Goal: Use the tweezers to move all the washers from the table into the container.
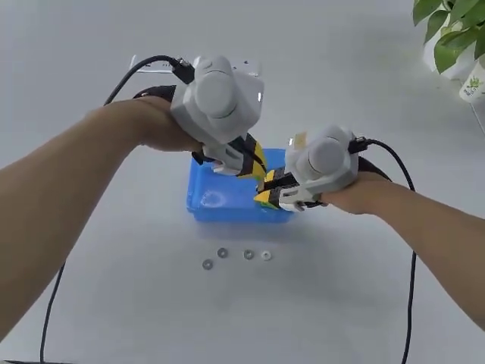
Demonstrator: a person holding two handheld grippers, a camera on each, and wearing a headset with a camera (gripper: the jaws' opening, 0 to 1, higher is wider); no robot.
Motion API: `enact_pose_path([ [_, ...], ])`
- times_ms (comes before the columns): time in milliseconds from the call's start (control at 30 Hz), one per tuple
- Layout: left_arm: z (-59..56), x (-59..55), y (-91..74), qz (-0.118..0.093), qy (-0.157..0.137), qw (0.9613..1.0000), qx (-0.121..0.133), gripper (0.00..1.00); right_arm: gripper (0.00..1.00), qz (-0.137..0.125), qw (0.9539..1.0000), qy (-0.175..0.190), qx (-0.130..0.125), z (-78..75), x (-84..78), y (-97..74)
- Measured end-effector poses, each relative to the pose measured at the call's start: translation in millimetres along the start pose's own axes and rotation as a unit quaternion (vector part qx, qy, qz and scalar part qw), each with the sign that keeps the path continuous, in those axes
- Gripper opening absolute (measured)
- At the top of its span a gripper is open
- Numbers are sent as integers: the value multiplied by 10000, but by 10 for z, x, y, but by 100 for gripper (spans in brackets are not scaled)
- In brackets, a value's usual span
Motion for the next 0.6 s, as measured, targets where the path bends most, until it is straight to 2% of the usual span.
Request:
enact_pose_path([
  [467,10,37,-53,-38,-10,10000,66,5,11,-50,10000,-52,-39,-8,41,-51],
  [600,-9,65,-105,-46,-32,9999,105,5,11,-102,9999,-92,-51,41,82,-101],
])
Point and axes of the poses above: the centre of the closed fingertips' face, and the gripper's own axes: y roughly forward along the fingers, z roughly to its left, x roughly out of its top, the point moved 9 cm from there along -y, roughly backward along the fingers, and after that the axes turned 11 degrees about y, right-handed, at the moved point
